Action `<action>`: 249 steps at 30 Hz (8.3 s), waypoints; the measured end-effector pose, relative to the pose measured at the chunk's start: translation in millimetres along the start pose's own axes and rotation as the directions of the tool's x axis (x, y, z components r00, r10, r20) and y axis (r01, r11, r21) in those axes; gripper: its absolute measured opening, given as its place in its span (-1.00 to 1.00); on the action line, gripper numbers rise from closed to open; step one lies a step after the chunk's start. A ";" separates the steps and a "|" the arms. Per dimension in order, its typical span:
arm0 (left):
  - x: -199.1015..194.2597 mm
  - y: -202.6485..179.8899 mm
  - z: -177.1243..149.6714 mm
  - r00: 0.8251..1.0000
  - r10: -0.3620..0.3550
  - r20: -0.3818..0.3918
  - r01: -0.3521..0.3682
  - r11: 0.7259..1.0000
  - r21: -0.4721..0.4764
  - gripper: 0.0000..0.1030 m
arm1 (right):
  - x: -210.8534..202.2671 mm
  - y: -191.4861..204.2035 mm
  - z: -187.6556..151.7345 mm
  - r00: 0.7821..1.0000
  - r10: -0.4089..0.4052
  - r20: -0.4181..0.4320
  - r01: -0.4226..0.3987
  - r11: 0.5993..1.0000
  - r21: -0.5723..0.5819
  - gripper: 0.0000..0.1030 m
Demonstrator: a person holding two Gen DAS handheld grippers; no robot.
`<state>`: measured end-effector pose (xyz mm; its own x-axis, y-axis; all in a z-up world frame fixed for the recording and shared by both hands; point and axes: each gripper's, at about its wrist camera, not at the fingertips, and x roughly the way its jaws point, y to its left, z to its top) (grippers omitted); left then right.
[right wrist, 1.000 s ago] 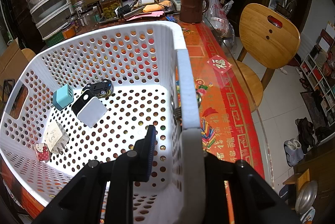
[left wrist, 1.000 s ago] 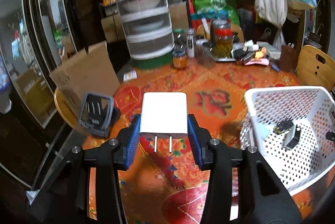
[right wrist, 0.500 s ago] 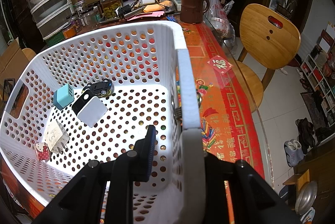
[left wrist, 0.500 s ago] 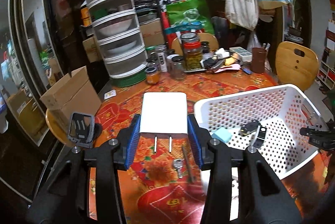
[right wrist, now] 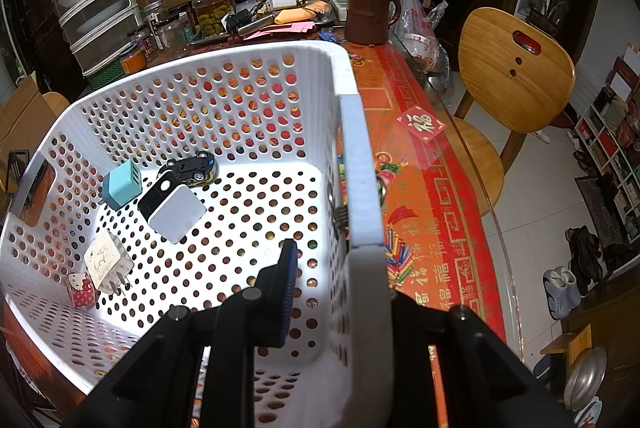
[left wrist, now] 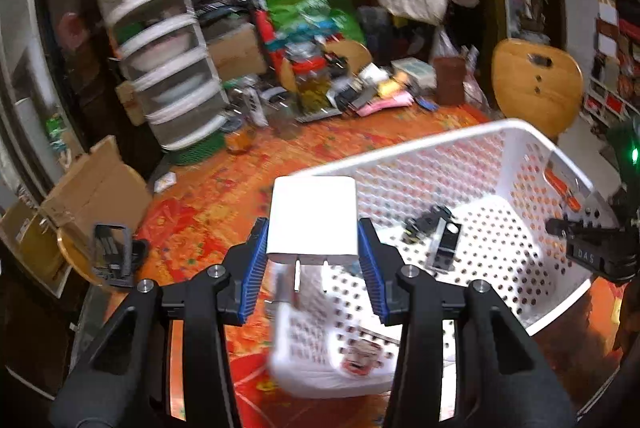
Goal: Organize rigid objects
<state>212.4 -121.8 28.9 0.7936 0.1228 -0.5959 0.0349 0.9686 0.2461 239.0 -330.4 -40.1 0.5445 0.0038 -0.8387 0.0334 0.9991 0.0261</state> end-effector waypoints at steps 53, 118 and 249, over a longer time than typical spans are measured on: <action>167.2 109.5 -112.6 0.950 -0.097 -0.296 0.051 0.986 -0.159 -0.11 | 2.5 0.8 -0.4 1.000 0.002 -0.001 -0.002 1.000 -0.008 -0.57; 178.0 133.7 -92.2 0.939 -0.192 -0.285 0.125 0.963 -0.237 -0.96 | 1.2 1.0 1.3 1.000 0.002 -0.003 -0.002 1.000 -0.014 -0.57; 189.9 127.5 -99.6 0.907 -0.291 -0.304 0.167 0.912 -0.375 0.02 | 2.0 4.2 -1.4 1.000 0.001 -0.005 -0.001 1.000 -0.022 -0.56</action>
<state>307.1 46.5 -129.0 0.5255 -0.1049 -0.8443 -0.0632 0.9848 -0.1617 239.1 -326.1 -42.5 0.5406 0.0045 -0.8412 0.0142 0.9998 0.0145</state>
